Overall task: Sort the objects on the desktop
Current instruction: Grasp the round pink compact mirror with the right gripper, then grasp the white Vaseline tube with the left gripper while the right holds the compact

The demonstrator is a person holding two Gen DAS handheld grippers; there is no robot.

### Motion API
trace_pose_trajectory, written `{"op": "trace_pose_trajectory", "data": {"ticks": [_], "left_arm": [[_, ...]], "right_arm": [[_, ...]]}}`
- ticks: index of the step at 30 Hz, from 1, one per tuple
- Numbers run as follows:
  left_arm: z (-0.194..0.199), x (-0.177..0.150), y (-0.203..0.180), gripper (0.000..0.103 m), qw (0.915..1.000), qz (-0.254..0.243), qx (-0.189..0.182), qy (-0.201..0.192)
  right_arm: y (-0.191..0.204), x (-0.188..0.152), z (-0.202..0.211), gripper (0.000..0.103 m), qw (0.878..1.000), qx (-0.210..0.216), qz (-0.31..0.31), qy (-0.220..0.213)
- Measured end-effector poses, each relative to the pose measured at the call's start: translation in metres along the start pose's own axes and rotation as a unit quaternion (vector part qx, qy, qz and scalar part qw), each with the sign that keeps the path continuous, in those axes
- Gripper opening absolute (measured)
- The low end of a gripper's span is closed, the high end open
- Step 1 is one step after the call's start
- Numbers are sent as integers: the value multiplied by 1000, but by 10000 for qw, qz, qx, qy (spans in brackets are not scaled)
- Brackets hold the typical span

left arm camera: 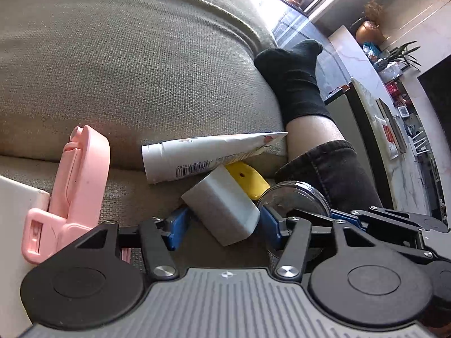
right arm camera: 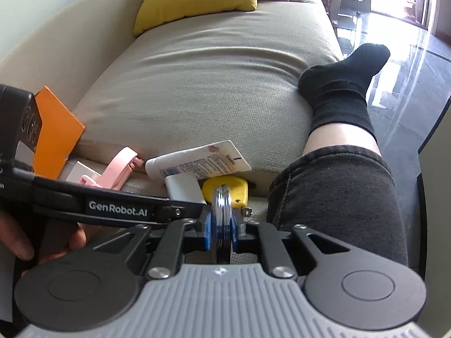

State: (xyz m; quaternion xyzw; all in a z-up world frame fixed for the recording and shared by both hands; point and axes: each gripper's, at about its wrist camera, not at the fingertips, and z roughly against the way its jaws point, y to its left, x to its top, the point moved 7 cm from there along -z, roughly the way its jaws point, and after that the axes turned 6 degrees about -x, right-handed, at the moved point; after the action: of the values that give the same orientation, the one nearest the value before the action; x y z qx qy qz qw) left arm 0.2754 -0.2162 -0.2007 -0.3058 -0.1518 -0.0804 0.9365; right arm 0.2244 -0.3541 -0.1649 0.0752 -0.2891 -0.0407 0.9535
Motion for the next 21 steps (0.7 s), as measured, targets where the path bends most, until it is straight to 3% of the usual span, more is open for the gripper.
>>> {"op": "trace_pose_trajectory", "data": {"ticks": [5, 8, 11, 12, 16, 19, 21], "left_arm": [[4, -1, -2, 59, 9999, -41, 1, -149], [9, -4, -7, 49, 9996, -186, 17, -189], [17, -7, -13, 8, 9992, -384, -46, -141], [20, -8, -15, 0, 9987, -495, -36, -85], [30, -14, -5, 0, 9985, -504, 183, -65], [35, -12, 4, 1, 9998, -131, 9, -163], [35, -6, 5, 16, 9997, 0, -18, -255]], "right_arm": [[-3, 0, 3, 14, 9999, 33, -105, -5], [0, -1, 4, 14, 9999, 113, -119, -4], [5, -2, 4, 15, 10000, 86, -47, -7], [6, -2, 5, 14, 10000, 29, -9, -22], [9, -4, 6, 14, 9998, 165, -81, 2], [5, -2, 11, 14, 9997, -83, -159, -175], [1, 0, 13, 14, 9994, -128, -236, -236]]}}
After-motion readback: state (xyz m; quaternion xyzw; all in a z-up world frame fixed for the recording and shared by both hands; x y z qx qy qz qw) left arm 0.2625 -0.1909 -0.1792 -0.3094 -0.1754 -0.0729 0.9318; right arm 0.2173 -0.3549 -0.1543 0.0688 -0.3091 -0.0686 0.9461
